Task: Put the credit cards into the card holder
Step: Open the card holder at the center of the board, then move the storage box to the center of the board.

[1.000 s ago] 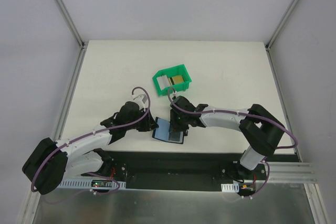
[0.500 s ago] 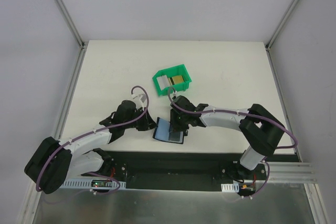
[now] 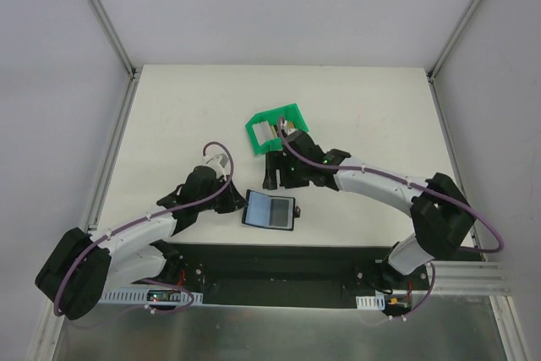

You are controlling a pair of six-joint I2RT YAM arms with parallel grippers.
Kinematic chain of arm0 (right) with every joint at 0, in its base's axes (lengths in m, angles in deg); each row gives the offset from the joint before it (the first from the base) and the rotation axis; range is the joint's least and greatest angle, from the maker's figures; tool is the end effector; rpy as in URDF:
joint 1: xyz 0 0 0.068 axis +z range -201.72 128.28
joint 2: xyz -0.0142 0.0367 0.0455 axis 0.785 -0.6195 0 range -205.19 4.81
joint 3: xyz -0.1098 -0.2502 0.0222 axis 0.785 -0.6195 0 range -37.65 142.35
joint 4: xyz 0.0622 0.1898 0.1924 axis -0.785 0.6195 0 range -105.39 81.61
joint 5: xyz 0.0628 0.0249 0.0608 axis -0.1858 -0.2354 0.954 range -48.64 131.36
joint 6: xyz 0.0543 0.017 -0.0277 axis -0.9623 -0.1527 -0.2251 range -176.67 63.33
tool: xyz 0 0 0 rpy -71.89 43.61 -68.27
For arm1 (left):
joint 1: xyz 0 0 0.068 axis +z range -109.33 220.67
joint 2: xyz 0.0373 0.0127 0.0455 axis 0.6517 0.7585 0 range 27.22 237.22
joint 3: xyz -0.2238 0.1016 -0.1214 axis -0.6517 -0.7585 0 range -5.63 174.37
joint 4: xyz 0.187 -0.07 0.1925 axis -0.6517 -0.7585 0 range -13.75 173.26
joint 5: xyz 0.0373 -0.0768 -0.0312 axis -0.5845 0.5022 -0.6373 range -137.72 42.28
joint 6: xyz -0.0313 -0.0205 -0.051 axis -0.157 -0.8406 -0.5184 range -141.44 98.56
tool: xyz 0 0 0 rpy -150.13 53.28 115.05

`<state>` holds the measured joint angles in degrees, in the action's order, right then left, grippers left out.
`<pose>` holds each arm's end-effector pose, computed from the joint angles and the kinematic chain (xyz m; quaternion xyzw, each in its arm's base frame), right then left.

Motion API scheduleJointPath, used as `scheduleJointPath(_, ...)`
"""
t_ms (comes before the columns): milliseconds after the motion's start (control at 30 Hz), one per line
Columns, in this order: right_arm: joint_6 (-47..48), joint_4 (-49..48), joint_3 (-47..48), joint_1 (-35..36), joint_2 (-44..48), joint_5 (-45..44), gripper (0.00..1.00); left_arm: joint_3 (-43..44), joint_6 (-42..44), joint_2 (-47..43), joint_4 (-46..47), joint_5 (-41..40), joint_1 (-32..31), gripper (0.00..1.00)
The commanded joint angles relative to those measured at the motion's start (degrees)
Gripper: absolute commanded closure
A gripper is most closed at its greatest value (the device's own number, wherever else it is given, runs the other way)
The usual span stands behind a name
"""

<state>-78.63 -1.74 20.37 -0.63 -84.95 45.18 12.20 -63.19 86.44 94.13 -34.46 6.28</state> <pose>0.2230 0.2815 0.2048 -0.2448 0.8918 0.2506 0.2865 0.1792 -0.1362 0.1518 0.0018 0.8644 -0.3827 0.3261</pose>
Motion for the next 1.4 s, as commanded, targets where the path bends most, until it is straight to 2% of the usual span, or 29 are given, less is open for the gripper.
scheduleJointPath(0,5.52,5.93,9.19,-3.53,1.79,-3.46,0.23,-0.25,-1.75,-2.26,-0.85,-3.76,0.38,1.0)
scheduleJointPath(167,13.41,12.71,19.66,-6.09,-4.1,-9.79,0.24,-0.51,-3.41,-4.11,-2.17,-6.75,0.47,1.0)
scheduleJointPath(333,20.71,8.76,23.71,-6.97,-7.09,-8.39,0.21,-0.16,-4.38,-4.29,-2.7,-8.95,0.82,1.0)
scheduleJointPath(467,19.59,13.14,31.43,-9.86,-13.41,-8.21,0.2,0.1,-4.3,-4.03,-3.05,-9.48,1.43,1.0)
scheduleJointPath(533,19.58,13.69,35.3,-12.23,-16.4,-4.45,0.21,0.37,-3.6,-4.03,-3.49,-9.3,1.78,1.0)
scheduleJointPath(633,19.67,12.11,37.77,-14.7,-20.09,0.57,0.2,0.54,-2.89,-3.59,-3.49,-8.86,2.05,1.0)
scheduleJointPath(800,19.5,13.85,41.29,-16.99,-24.32,1.64,0.19,0.63,-3.07,-3.06,-3.58,-8.86,2.22,1.0)
scheduleJointPath(933,18.01,14.22,39.11,-17.34,-22.23,-3.01,0.18,0.81,-2.72,-2.88,-3.67,-8.77,2.22,1.0)
scheduleJointPath(1100,13.88,11.15,32.09,-17.43,-15.12,-10.58,0.18,1.25,-1.84,-2.18,-3.84,-8.33,2.31,1.0)
scheduleJointPath(1300,7.55,2.72,20.49,-16.55,-7.29,0.12,0.24,1.42,-2.01,-2.88,-4.46,-8.07,2.4,1.0)
scheduleJointPath(1367,5.44,0.59,17.67,-15.59,-5.35,4.08,0.3,1.42,-2.19,-3.15,-4.54,-7.98,2.4,1.0)
